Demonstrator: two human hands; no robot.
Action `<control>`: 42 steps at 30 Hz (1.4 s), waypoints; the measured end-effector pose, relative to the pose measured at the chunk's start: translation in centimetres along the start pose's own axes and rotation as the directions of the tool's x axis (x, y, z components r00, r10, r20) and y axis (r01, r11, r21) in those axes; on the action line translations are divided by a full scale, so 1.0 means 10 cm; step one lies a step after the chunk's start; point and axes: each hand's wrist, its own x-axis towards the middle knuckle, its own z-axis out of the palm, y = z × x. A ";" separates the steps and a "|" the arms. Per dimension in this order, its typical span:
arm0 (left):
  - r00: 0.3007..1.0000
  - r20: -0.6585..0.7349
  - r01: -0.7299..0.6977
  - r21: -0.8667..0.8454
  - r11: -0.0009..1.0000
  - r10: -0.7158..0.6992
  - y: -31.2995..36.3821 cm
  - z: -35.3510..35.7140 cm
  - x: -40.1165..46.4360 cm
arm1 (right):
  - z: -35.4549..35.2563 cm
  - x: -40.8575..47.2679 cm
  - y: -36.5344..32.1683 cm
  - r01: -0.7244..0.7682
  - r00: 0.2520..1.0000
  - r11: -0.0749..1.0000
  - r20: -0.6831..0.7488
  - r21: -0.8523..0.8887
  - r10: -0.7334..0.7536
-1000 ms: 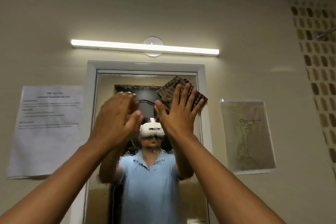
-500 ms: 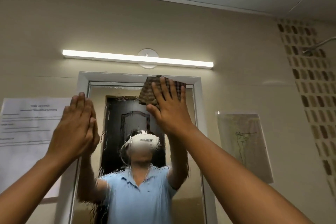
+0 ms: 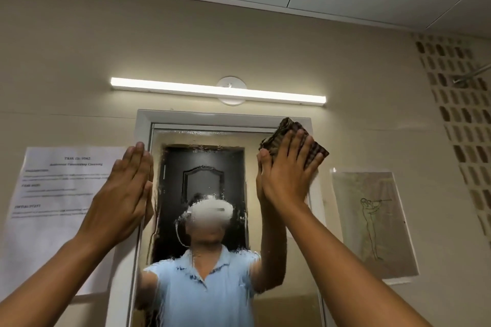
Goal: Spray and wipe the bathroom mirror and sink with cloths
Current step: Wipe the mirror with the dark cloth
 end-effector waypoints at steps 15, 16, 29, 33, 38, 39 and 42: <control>0.996 -0.033 0.080 -0.019 0.997 -0.080 -0.01 0.07 -0.07 | 0.16 -0.10 -1.76 0.633 0.769 0.773 0.077 0.054 -0.635; 0.995 -0.035 0.088 -0.032 0.996 -0.089 -0.01 0.07 -0.08 | 0.16 -0.09 -1.79 0.653 0.752 0.757 0.088 0.040 -0.653; 0.994 0.012 0.105 -0.054 0.993 -0.104 -0.05 0.10 -0.09 | 0.00 0.00 -0.55 0.288 0.955 0.956 0.049 0.059 -0.291; 0.994 0.013 0.107 -0.065 0.992 -0.107 -0.05 0.07 -0.09 | 0.04 -0.08 -0.60 0.163 0.986 0.983 0.021 0.079 -0.165; 0.996 0.015 0.087 -0.100 0.991 -0.086 -0.07 0.03 -0.09 | 0.12 -0.12 -1.16 0.350 0.935 0.932 0.033 0.097 -0.354; 0.997 0.018 0.081 -0.110 0.991 -0.080 -0.08 0.02 -0.09 | 0.13 -0.14 -1.31 0.421 0.904 0.902 0.041 0.093 -0.426; 0.997 0.031 0.070 -0.136 0.988 -0.067 -0.09 -0.03 -0.09 | 0.17 -0.20 -1.65 0.561 0.822 0.825 0.071 0.063 -0.564</control>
